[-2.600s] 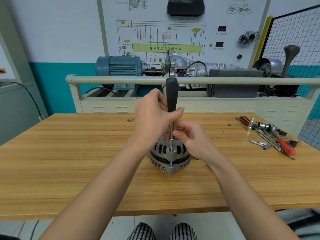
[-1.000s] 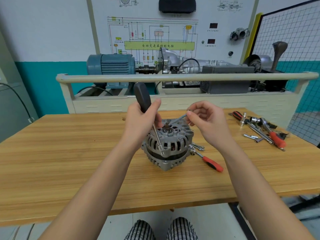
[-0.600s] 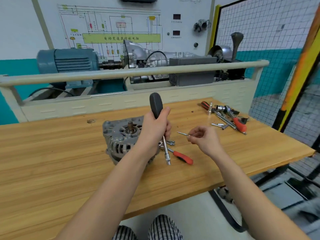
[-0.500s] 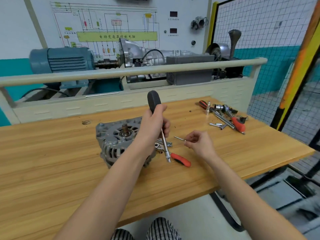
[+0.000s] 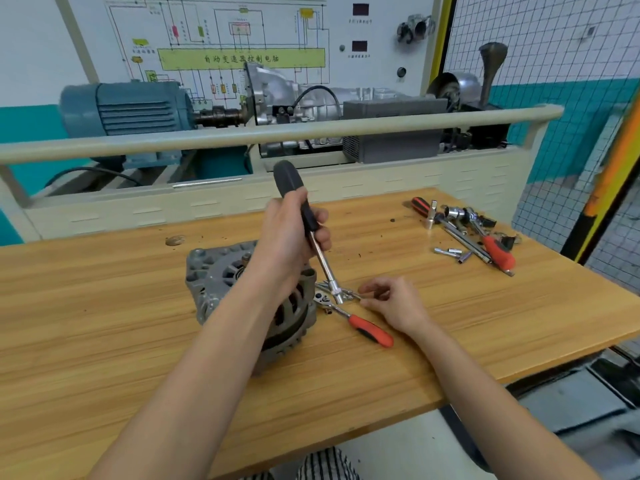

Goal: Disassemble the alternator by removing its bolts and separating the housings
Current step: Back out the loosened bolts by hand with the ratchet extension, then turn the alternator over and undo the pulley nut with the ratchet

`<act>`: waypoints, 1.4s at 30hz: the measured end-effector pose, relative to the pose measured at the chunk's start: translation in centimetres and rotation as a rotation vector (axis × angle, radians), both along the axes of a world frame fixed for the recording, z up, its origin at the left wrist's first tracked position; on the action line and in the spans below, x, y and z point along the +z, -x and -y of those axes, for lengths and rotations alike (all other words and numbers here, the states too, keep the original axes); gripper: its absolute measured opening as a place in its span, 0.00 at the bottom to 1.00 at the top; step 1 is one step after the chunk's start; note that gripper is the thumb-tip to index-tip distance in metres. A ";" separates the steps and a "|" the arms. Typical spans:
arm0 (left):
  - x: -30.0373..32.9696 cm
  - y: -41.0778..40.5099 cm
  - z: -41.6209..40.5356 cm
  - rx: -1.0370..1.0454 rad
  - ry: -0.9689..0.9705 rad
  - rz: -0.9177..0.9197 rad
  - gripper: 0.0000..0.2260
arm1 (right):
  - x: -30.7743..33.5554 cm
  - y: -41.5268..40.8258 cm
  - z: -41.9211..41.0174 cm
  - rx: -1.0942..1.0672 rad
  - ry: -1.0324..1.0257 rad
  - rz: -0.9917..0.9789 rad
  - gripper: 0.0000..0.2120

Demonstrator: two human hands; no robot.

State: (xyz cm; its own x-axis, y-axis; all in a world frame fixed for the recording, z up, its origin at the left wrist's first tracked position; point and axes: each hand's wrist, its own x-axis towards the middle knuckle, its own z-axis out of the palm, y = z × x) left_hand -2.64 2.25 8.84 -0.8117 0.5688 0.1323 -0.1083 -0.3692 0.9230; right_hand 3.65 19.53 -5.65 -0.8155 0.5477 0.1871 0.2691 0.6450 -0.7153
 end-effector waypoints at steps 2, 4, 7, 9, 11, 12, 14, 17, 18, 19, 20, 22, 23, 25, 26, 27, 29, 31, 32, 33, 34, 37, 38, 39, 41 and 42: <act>1.0 0.4 1.7 0.028 -0.077 0.009 0.06 | 1.0 0.1 0.7 -0.009 0.046 -0.055 0.10; 2.0 1.0 3.6 0.071 -0.124 -0.025 0.06 | 2.8 0.4 2.0 0.006 0.081 -0.176 0.08; 3.2 2.2 6.6 0.138 -0.099 -0.144 0.06 | 6.2 1.2 5.2 0.151 0.141 -0.353 0.06; 3.4 3.0 8.6 0.171 0.000 -0.224 0.06 | 8.1 1.8 7.4 0.269 0.177 -0.399 0.08; 3.0 3.9 10.4 0.230 0.156 -0.301 0.06 | 9.3 2.5 9.2 0.339 0.178 -0.387 0.14; 2.5 4.3 11.2 0.267 0.234 -0.331 0.05 | 9.7 2.9 9.9 0.357 0.172 -0.374 0.16; 1.2 5.3 12.5 0.325 0.363 -0.350 0.06 | 9.9 3.7 11.1 0.365 0.133 -0.339 0.18; -1.5 7.3 13.9 0.351 0.529 -0.274 0.06 | 9.9 4.7 12.2 0.340 0.015 -0.275 0.16; -2.4 8.1 14.2 0.346 0.596 -0.240 0.06 | 10.0 4.9 12.4 0.329 -0.005 -0.255 0.14; -3.4 8.8 14.5 0.335 0.669 -0.206 0.05 | 10.1 5.1 12.6 0.323 -0.011 -0.235 0.12; -4.4 9.6 14.7 0.318 0.748 -0.174 0.05 | 10.2 5.2 12.6 0.324 -0.010 -0.214 0.11; -6.5 10.9 14.7 0.284 0.923 -0.139 0.05 | 10.2 5.4 12.6 0.340 0.010 -0.177 0.08; -7.5 11.4 14.5 0.272 1.015 -0.147 0.07 | 10.2 5.4 12.5 0.343 0.019 -0.173 0.07; -9.5 12.2 14.0 0.264 1.226 -0.249 0.09 | 10.1 5.6 12.3 0.319 0.048 -0.208 0.10; -10.4 12.4 13.8 0.270 1.322 -0.321 0.08 | 10.0 5.6 12.2 0.298 0.073 -0.233 0.13; -11.0 12.6 13.6 0.286 1.397 -0.389 0.07 | 9.9 5.7 12.1 0.277 0.099 -0.255 0.16; -12.0 12.9 13.3 0.326 1.474 -0.484 0.05 | 9.8 5.8 12.0 0.251 0.148 -0.281 0.18; -12.5 13.0 12.9 0.343 1.459 -0.513 0.06 | 9.8 5.8 12.0 0.244 0.183 -0.289 0.14; -12.8 13.1 12.7 0.353 1.417 -0.502 0.06 | 9.8 5.9 12.0 0.240 0.191 -0.291 0.11; -13.0 13.1 12.6 0.364 1.380 -0.487 0.06 | 9.8 5.9 12.0 0.232 0.204 -0.294 0.09; -13.0 13.1 12.5 0.367 1.354 -0.477 0.06 | 9.8 5.9 11.9 0.223 0.224 -0.298 0.09; -12.8 13.1 12.6 0.324 1.337 -0.462 0.07 | 9.8 5.9 11.5 0.175 0.350 -0.285 0.11; -12.6 13.0 12.7 0.325 1.336 -0.471 0.10 | 9.9 5.9 11.4 0.159 0.399 -0.276 0.12; -12.2 12.8 12.9 0.349 1.309 -0.496 0.13 | 9.9 5.9 11.1 0.144 0.442 -0.271 0.13; -11.2 11.8 13.3 0.471 1.102 -0.539 0.13 | 10.0 6.1 10.5 0.103 0.497 -0.266 0.15; -10.5 11.0 13.4 0.507 0.917 -0.504 0.13 | 10.0 6.1 10.2 0.080 0.521 -0.267 0.15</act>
